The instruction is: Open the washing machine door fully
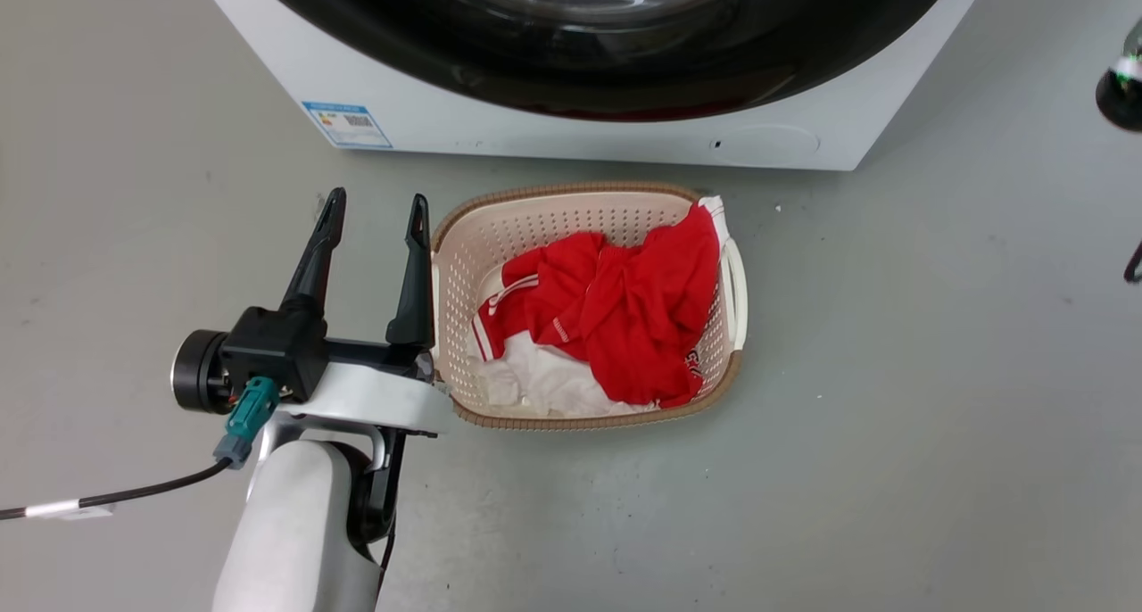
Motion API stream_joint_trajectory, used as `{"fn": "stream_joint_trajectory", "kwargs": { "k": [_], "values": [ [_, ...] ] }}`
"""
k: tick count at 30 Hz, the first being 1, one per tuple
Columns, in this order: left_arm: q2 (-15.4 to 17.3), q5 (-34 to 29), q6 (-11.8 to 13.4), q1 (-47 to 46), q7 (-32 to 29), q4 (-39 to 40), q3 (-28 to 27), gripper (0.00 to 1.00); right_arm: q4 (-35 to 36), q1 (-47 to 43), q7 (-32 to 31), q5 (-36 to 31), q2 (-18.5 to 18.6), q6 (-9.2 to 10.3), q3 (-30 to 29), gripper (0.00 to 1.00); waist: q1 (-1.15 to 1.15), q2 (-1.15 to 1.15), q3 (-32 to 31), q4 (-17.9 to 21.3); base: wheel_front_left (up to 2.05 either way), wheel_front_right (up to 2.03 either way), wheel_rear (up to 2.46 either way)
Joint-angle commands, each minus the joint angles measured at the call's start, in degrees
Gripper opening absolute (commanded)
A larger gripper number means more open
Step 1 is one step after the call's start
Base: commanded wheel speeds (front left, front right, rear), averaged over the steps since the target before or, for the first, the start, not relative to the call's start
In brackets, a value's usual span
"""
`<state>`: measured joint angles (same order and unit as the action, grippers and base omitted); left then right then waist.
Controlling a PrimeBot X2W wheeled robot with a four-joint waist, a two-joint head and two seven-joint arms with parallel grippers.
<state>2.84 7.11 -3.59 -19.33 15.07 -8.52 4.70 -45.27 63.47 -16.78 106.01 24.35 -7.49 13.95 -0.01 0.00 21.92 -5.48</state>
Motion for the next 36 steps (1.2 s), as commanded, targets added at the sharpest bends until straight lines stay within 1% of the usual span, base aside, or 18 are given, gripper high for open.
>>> {"fn": "stream_joint_trajectory", "kwargs": {
  "k": [1, 8, 16, 21, 29, 36],
  "values": [
    [0.1, 0.2, 0.3, -1.1, 0.2, 0.5, 0.5, 1.0, -1.2, 2.4, 0.0, -0.5, -0.2, 0.0, 1.0, 0.0, 0.01, 0.0, 1.3, -0.8, 0.0, 0.0, 0.0],
    [0.1, 1.1, 0.8, -2.3, 0.2, 0.8, 1.6, 1.0, -4.3, 7.2, -0.2, -2.0, 0.2, 0.0, 3.8, 0.0, 0.01, 0.0, 3.2, -1.9, 0.0, 0.0, 0.0],
    [0.1, 1.3, 1.1, -3.0, 0.2, 1.5, 2.0, 1.0, -8.6, 13.4, 0.3, -3.3, -0.8, 0.0, 6.5, 0.0, 0.01, 0.0, 6.1, -2.6, 0.0, 0.0, 0.0],
    [0.1, 1.6, 1.3, -3.5, 0.2, 1.7, 2.4, 1.0, -10.9, 16.7, -0.8, -3.8, -1.3, 0.0, 8.0, 0.0, 0.01, 0.0, 7.5, -3.0, 0.0, 0.0, 0.0],
    [0.1, 2.2, 1.8, -4.3, 0.2, 1.7, 3.1, 1.0, -11.3, 18.3, -4.9, -4.3, -1.0, 0.01, 10.1, 0.0, 0.01, 0.0, 8.6, -3.5, 0.0, 0.0, 0.0],
    [0.1, 2.0, 2.0, -4.5, 0.2, 1.3, 3.2, 1.0, -9.4, 15.9, -10.4, -2.6, -0.3, 0.0, 10.6, 0.0, 0.01, 0.0, 8.3, -3.1, 0.0, 0.0, 0.0]
  ]
}}
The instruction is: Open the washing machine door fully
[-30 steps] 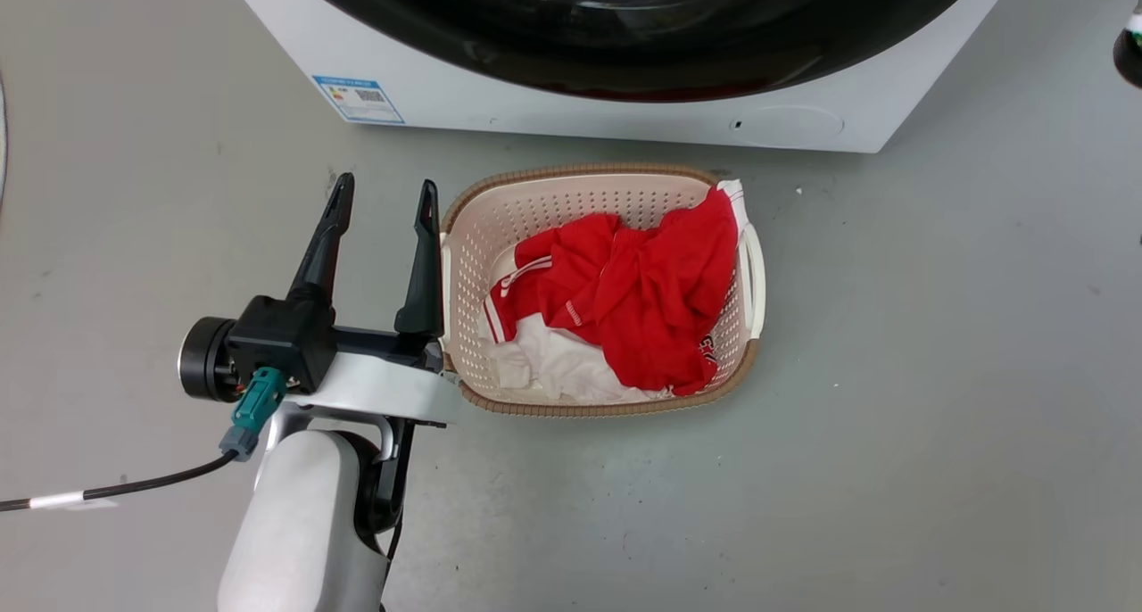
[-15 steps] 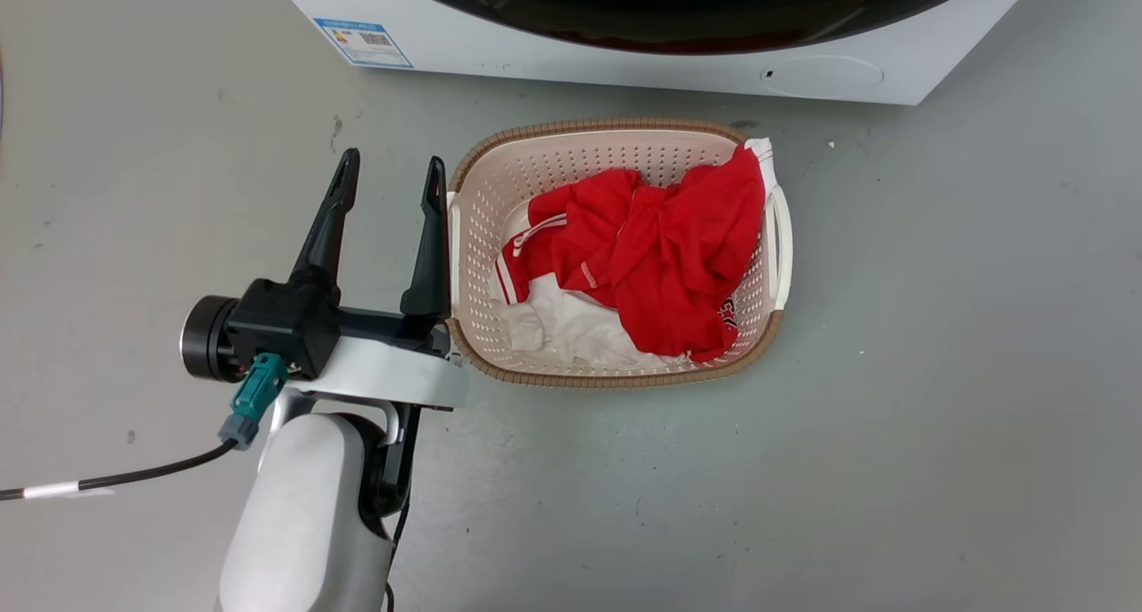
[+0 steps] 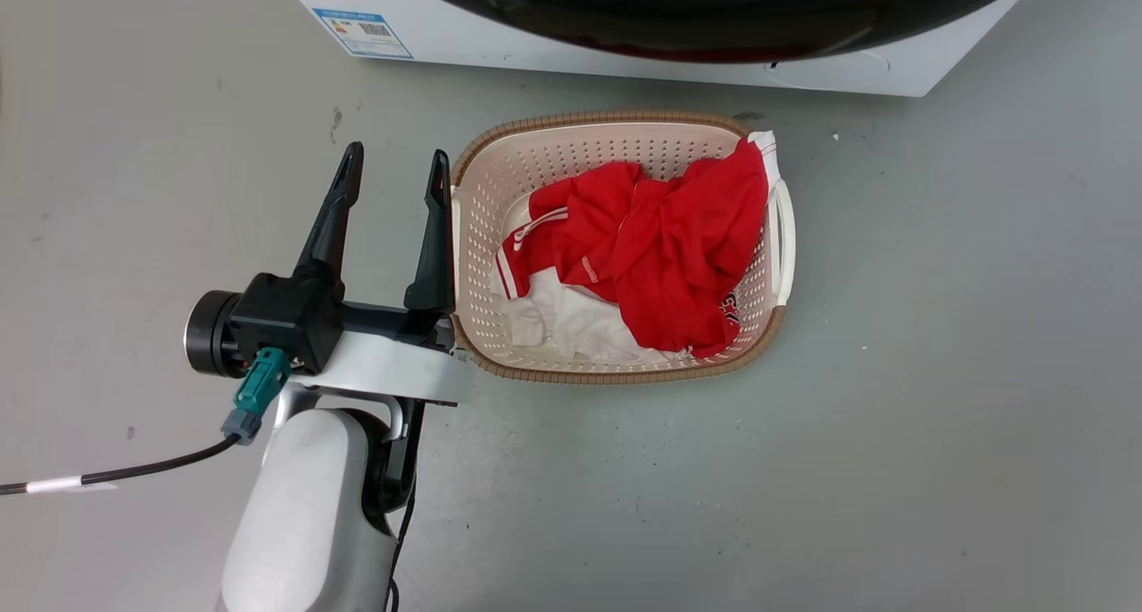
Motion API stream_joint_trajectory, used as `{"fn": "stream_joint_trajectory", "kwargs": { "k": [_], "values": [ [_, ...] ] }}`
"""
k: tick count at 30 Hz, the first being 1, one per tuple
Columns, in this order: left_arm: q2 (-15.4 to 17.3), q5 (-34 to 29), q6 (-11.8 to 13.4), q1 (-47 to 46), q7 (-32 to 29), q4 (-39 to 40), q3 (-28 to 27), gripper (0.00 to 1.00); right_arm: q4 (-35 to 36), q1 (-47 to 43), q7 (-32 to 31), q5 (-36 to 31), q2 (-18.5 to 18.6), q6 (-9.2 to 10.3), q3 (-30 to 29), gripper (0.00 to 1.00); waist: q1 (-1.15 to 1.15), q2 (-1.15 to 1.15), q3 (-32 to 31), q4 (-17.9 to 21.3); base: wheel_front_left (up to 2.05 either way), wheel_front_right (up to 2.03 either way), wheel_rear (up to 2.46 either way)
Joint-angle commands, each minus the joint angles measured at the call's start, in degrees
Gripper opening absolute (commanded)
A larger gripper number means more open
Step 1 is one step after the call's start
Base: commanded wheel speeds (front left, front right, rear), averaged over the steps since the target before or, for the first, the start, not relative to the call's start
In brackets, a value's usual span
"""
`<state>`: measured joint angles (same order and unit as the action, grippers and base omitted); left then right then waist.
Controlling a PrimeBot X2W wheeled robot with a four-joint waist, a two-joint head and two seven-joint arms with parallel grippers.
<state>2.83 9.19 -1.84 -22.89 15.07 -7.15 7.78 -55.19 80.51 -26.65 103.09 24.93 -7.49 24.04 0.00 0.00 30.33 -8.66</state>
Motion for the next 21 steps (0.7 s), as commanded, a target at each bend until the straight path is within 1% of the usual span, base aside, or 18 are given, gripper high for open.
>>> {"fn": "stream_joint_trajectory", "kwargs": {
  "k": [1, 6, 13, 17, 21],
  "values": [
    [0.1, -0.2, 0.2, -0.9, 0.2, -0.1, 0.1, 1.0, 1.1, -1.7, -1.6, 0.7, -0.9, 0.0, 0.6, 0.0, 0.0, 0.0, -0.3, 0.2, 0.0, 0.0, 0.0],
    [0.1, -0.4, 0.2, -0.5, 0.2, -0.4, 0.1, 1.0, 3.2, -4.4, -6.2, 2.4, -0.5, 0.0, 0.9, 0.0, 0.0, 0.0, -1.3, 1.0, 0.0, 0.0, 0.0],
    [0.1, -0.5, 0.3, 0.4, 0.2, -1.2, 0.3, 1.0, 5.8, -8.5, -11.0, 5.0, -0.6, 0.0, 1.5, 0.0, 0.0, 0.0, -3.7, 2.0, 0.0, 0.0, 0.0],
    [0.1, -0.5, 0.3, 1.1, 0.2, -2.0, 0.2, 1.0, 7.2, -11.0, -12.8, 6.0, -0.7, 0.0, 2.1, 0.0, 0.0, 0.0, -5.5, 2.4, 0.0, 0.0, 0.0],
    [0.1, -0.6, 0.3, 2.2, 0.2, -2.8, 0.1, 1.0, 9.0, -14.2, -14.2, 6.6, -1.5, 0.0, 3.1, 0.0, 0.0, 0.0, -7.8, 2.9, 0.0, 0.0, 0.0]
  ]
}}
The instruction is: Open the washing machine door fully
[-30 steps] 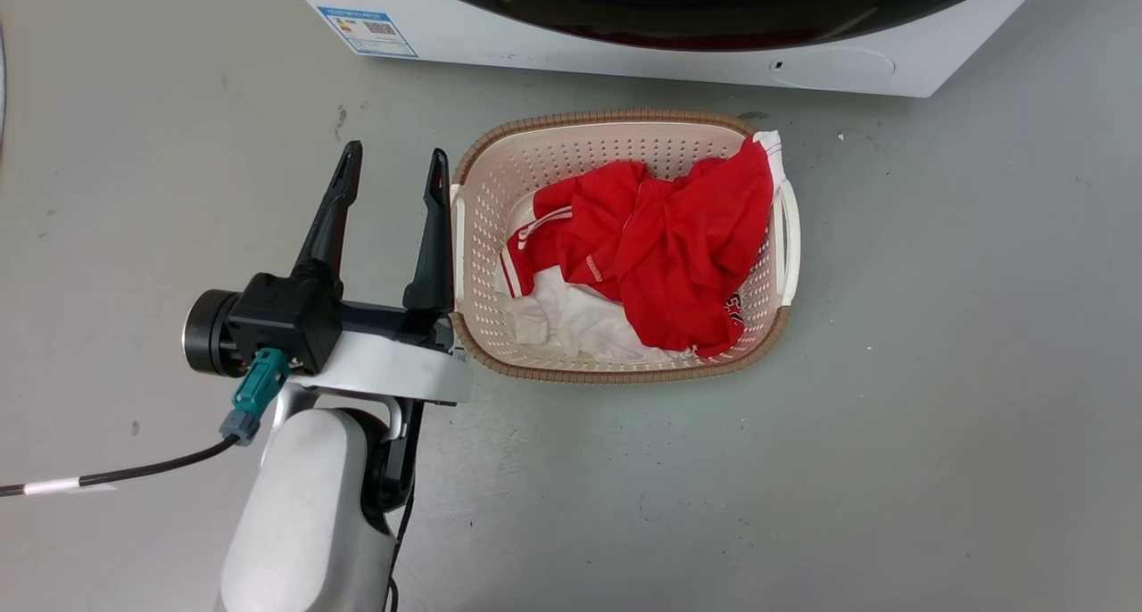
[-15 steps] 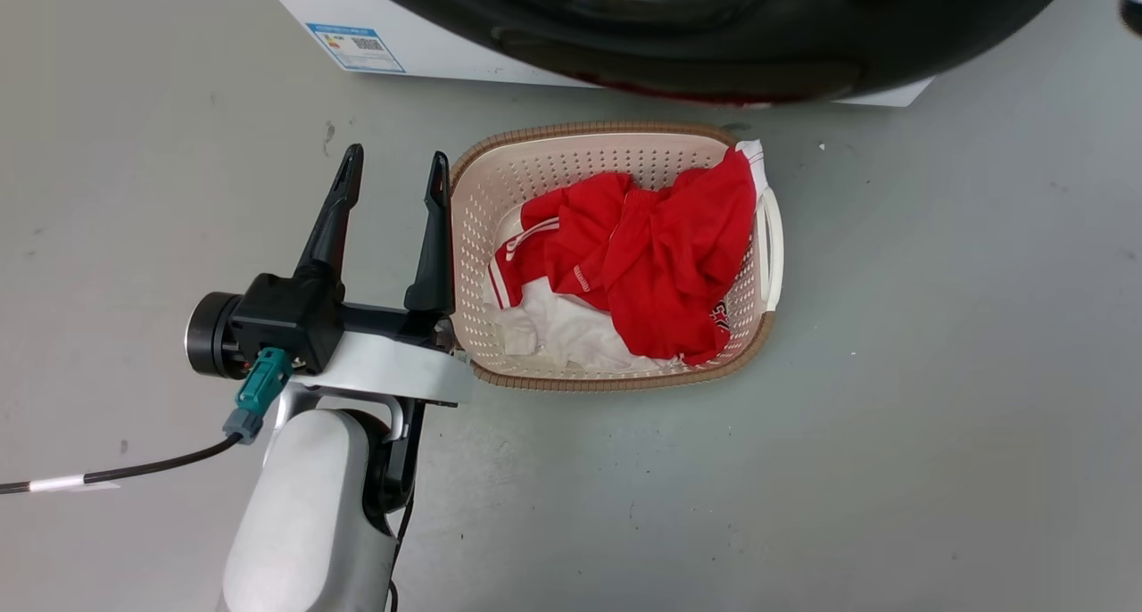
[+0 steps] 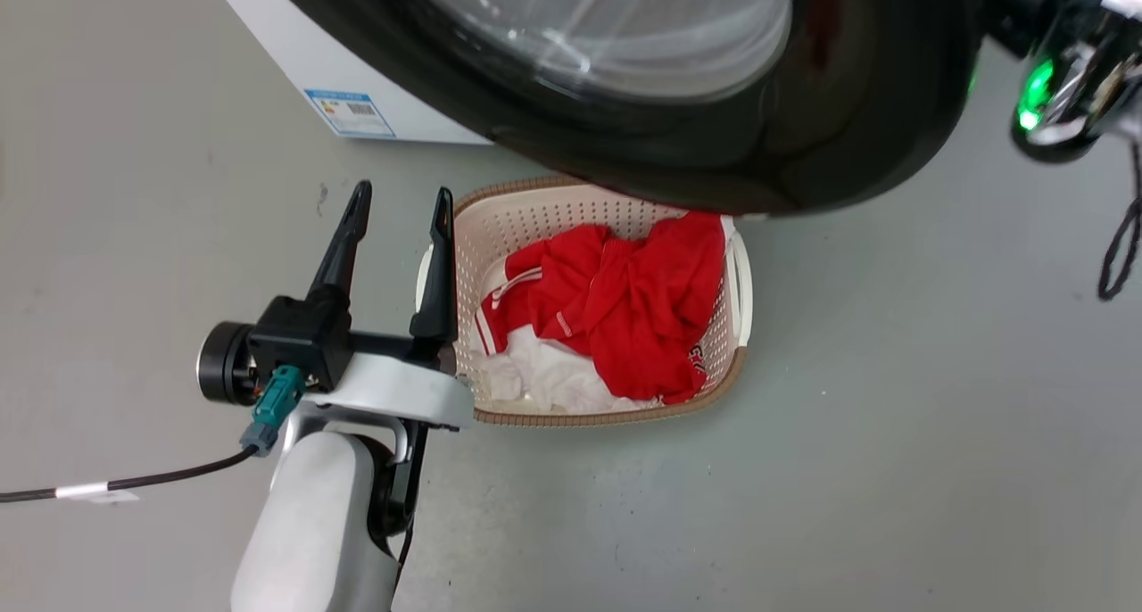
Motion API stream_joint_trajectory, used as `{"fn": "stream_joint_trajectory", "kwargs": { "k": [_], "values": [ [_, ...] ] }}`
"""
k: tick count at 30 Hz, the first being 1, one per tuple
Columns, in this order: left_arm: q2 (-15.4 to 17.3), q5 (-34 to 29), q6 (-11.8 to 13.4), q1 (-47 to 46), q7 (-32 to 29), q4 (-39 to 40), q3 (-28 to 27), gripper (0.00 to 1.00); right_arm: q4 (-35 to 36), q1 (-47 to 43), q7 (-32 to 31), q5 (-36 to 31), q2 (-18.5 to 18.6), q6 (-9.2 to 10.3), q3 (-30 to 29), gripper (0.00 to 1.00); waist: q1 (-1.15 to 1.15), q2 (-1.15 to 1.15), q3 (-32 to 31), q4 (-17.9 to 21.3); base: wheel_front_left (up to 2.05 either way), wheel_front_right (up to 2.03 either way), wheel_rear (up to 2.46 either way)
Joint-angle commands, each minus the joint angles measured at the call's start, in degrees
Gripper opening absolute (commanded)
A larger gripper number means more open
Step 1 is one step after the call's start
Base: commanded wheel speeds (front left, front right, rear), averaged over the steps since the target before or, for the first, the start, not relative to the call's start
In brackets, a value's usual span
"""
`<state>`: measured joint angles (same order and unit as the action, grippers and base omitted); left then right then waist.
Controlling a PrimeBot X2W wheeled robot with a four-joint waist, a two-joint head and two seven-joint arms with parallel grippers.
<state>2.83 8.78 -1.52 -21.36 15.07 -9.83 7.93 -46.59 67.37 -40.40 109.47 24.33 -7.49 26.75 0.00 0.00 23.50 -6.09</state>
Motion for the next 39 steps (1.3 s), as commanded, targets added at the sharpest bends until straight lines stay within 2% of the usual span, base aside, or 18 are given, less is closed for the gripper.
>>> {"fn": "stream_joint_trajectory", "kwargs": {
  "k": [1, 21, 39],
  "values": [
    [0.1, -0.3, 0.0, 0.9, 0.2, -0.3, -0.1, 1.0, 1.0, -1.8, -0.8, 0.2, -1.0, 0.0, 0.9, 0.0, 0.0, 0.0, -1.5, 0.4, 0.0, 0.0, 0.0],
    [0.1, -0.8, 0.2, 7.6, 0.2, -2.8, -1.7, 1.0, 14.1, -19.1, -1.0, 2.1, -4.9, 0.0, 6.9, 0.0, 0.0, 0.0, -13.4, 1.2, 0.0, 0.0, 0.0],
    [0.1, -0.9, 0.3, 11.7, 0.2, -3.5, -2.1, 1.0, 20.3, -28.2, 7.1, 0.6, -10.6, 0.0, 13.0, 0.0, 0.0, 0.0, -18.6, -0.1, 0.0, 0.0, 0.0]
  ]
}}
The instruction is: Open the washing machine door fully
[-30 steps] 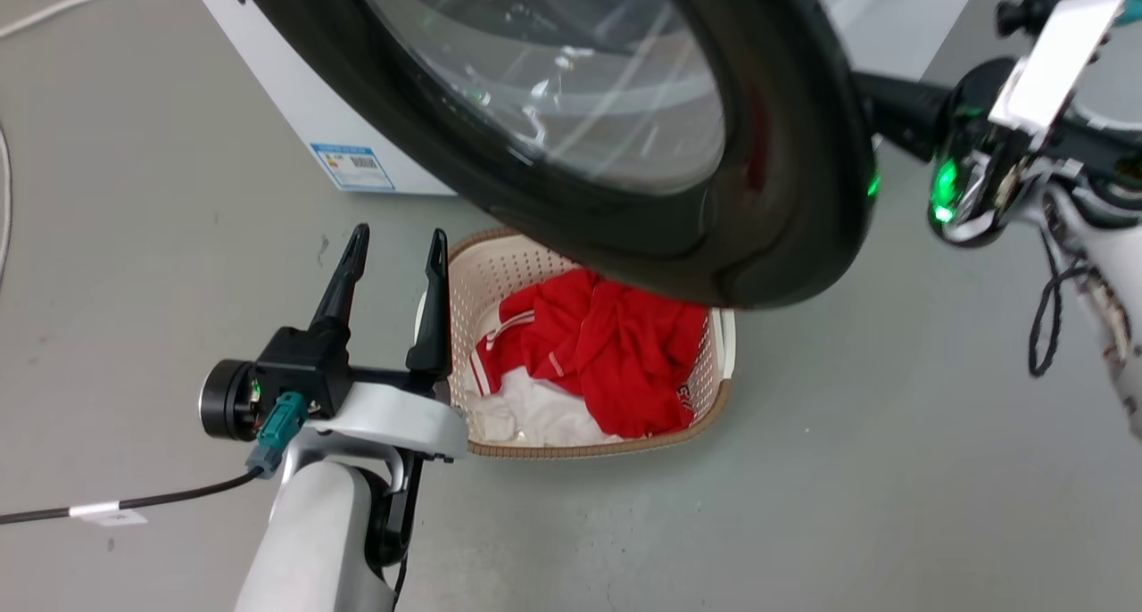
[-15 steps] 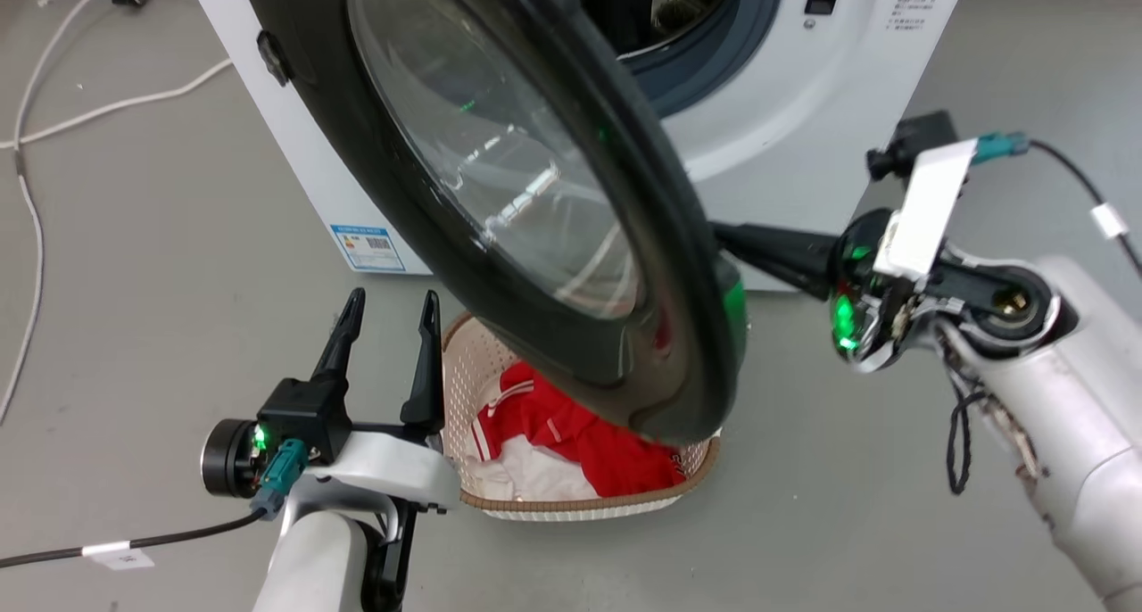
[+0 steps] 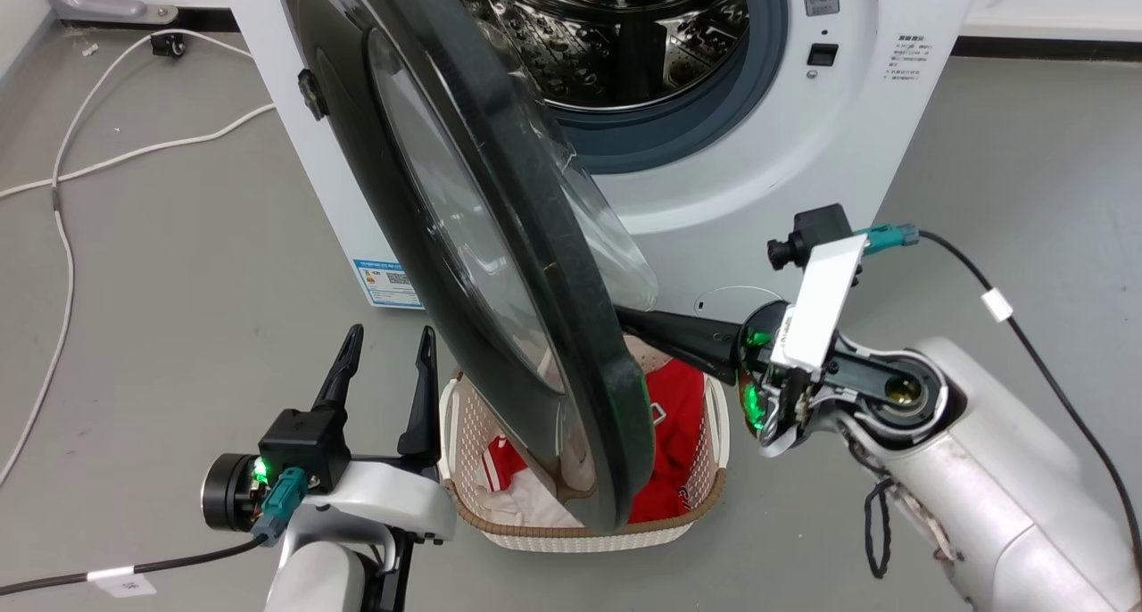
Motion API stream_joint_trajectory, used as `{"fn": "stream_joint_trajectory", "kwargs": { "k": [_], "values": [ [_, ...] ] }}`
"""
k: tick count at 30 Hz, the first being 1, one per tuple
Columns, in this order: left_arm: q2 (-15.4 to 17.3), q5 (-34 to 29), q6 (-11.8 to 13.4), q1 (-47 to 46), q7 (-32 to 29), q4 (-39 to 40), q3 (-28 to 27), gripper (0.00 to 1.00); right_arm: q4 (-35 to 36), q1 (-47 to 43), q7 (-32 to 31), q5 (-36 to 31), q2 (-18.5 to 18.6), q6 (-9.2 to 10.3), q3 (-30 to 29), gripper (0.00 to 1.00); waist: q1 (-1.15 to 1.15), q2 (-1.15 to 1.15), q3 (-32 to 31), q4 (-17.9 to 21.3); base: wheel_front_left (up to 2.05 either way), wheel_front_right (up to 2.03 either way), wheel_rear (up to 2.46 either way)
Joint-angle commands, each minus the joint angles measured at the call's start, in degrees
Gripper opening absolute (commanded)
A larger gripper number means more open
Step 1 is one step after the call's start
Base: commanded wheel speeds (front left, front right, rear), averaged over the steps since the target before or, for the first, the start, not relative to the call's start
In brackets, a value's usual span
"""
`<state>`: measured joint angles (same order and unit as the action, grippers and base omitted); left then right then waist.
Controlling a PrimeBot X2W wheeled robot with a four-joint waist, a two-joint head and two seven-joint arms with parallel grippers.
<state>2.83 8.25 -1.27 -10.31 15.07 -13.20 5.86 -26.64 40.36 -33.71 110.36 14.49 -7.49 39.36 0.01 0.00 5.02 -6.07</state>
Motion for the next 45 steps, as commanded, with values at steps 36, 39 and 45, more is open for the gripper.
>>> {"fn": "stream_joint_trajectory", "kwargs": {
  "k": [36, 39, 45],
  "values": [
    [0.1, 0.2, 0.7, 4.0, 0.2, 0.3, -3.0, 1.0, 5.9, -29.8, 48.8, -37.8, 3.3, 0.0, -28.2, 1.0, -0.01, 0.0, -3.9, 2.3, 0.0, 0.0, 0.0],
    [0.1, 0.3, 0.8, 4.4, 0.2, 0.5, -3.2, 1.0, 7.6, -30.5, 48.9, -57.5, 1.3, 0.0, -35.8, 1.0, -0.01, 0.0, -3.9, 2.5, 0.0, 0.0, 0.0],
    [0.1, 0.3, 0.9, 4.3, 0.2, 0.5, -2.8, 1.0, 16.5, -33.3, 48.9, -85.4, -7.8, 0.02, -45.0, 1.0, -0.01, 0.0, -4.0, 2.5, 0.0, 0.0, 0.0]
  ]
}}
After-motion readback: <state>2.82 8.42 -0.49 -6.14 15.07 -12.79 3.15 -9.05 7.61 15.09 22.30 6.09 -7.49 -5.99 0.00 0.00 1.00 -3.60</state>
